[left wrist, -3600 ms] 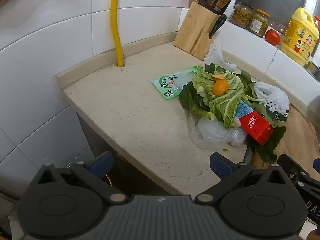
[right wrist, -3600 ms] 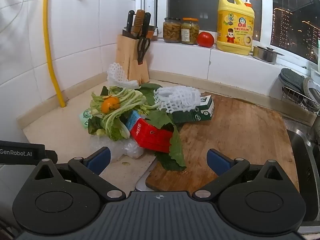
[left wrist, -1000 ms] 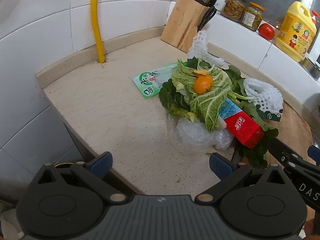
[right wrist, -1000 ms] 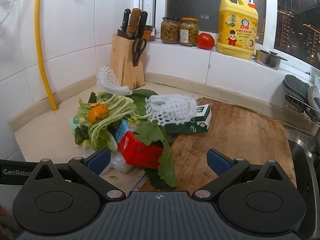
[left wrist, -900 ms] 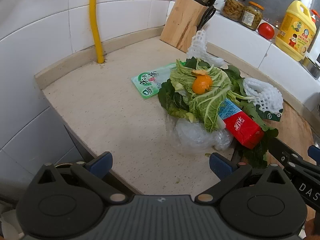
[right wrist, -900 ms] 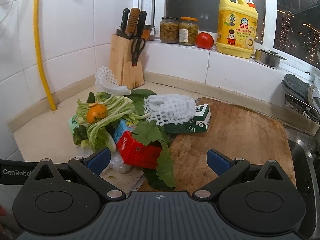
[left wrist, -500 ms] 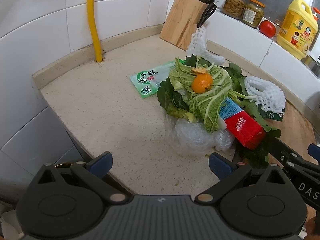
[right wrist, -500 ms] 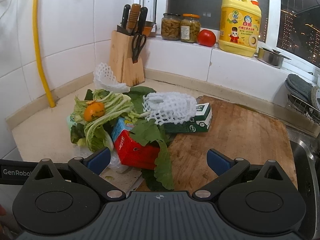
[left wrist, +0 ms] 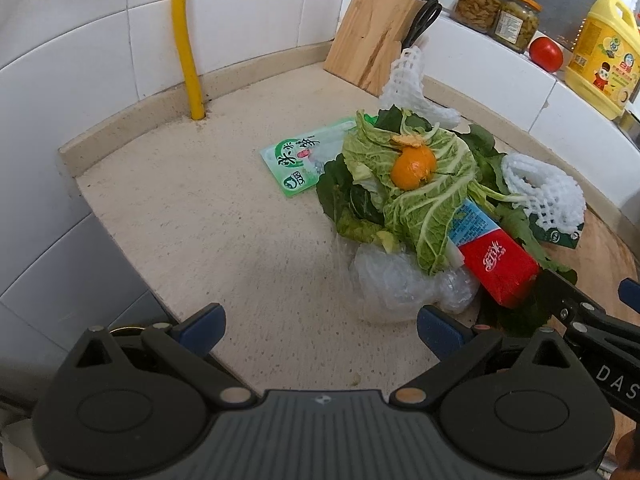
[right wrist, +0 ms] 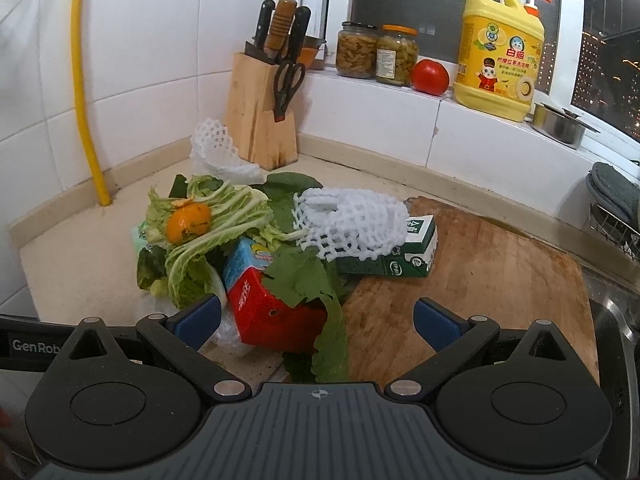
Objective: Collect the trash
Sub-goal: 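Move both tools toward the pile of vegetable scraps on the counter, then grasp the white foam net with the right tool while the left tool approaches the orange piece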
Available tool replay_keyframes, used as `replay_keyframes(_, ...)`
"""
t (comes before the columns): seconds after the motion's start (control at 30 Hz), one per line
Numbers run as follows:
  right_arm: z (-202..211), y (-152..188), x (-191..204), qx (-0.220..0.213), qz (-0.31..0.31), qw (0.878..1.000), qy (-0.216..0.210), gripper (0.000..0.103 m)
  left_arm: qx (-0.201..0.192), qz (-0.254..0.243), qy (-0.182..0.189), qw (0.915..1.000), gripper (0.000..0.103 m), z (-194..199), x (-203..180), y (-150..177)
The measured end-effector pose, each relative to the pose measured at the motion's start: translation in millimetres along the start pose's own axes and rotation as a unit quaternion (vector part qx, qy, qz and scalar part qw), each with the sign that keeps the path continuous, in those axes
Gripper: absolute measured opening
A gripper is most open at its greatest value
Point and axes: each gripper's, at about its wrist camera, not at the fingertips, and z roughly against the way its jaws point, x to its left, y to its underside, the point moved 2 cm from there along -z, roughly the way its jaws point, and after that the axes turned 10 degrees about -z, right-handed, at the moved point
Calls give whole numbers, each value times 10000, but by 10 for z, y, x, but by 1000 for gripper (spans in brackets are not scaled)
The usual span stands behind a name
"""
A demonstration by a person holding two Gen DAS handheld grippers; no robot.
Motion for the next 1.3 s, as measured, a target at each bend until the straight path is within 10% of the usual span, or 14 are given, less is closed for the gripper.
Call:
replay_keyframes(0.77, -380, -258, -318, 245, -586, 9975, -316, 103, -465, -260, 23, 9986, 99, -155, -85, -337)
replay_keyframes(1.3, -698, -663, -372, -289, 616, 9966, -465, 83, -1220, -1031, 385, 9864, 98, -170, -335, -584)
